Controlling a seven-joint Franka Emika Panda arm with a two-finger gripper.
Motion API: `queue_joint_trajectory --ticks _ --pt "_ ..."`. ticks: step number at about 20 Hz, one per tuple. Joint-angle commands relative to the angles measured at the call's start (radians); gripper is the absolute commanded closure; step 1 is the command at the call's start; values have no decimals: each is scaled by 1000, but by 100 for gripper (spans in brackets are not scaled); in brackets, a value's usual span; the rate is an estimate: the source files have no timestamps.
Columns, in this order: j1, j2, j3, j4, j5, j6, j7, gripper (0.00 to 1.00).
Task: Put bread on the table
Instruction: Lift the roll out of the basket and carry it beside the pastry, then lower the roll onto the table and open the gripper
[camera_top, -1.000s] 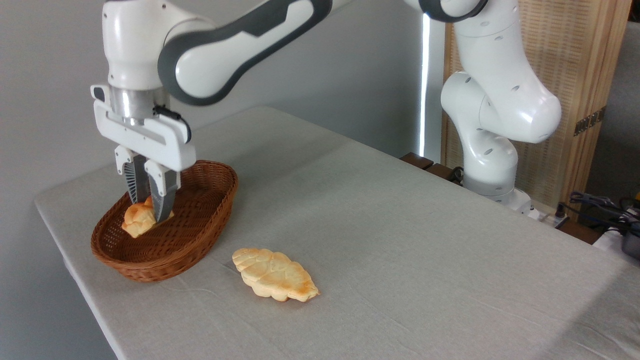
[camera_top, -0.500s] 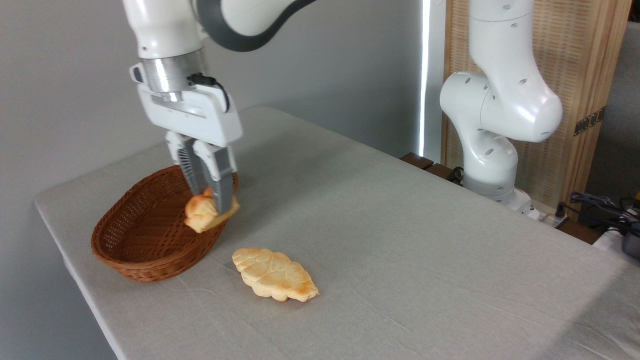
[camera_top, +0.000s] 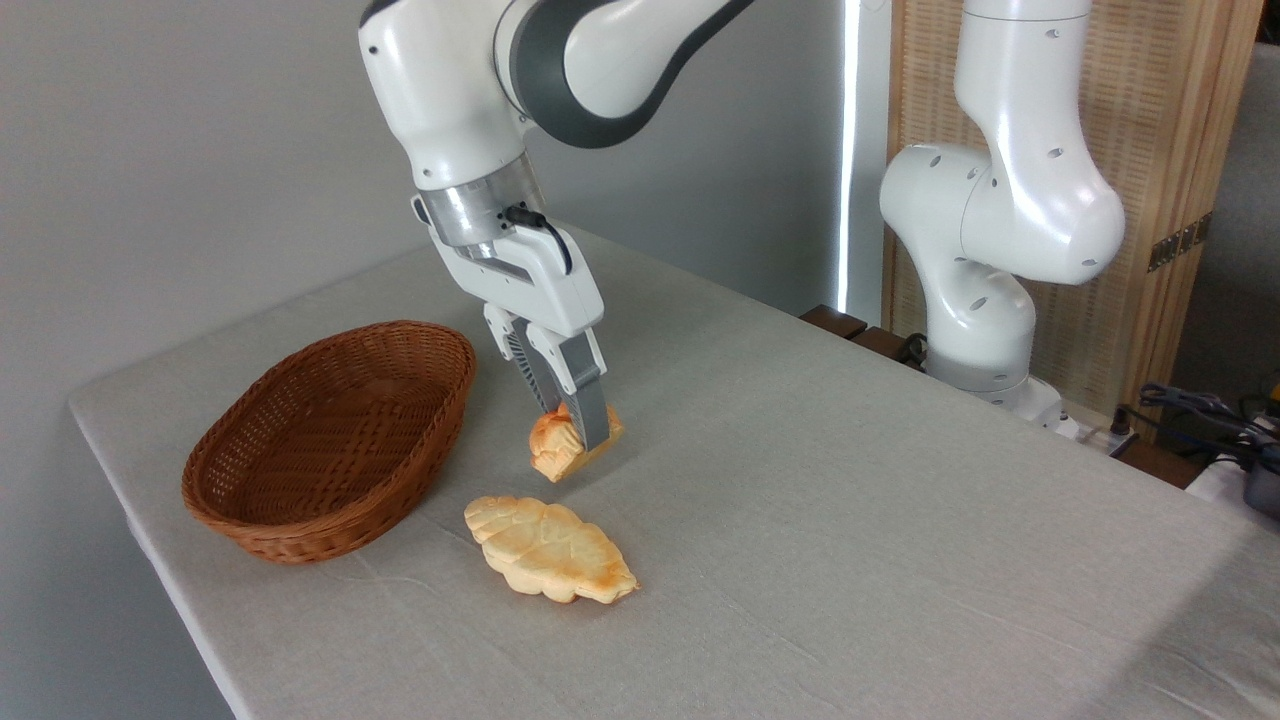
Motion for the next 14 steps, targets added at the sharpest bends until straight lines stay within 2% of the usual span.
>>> queue_joint_trajectory --ticks 1,9,13,14 --pt "-7 -15 8 -18 -19 1 22 0" --pt "-9 -14 2 -3 -17 13 20 0" --pt "-7 -17 6 81 -23 19 8 0" --pt "-7 -15 9 109 -41 19 -18 0"
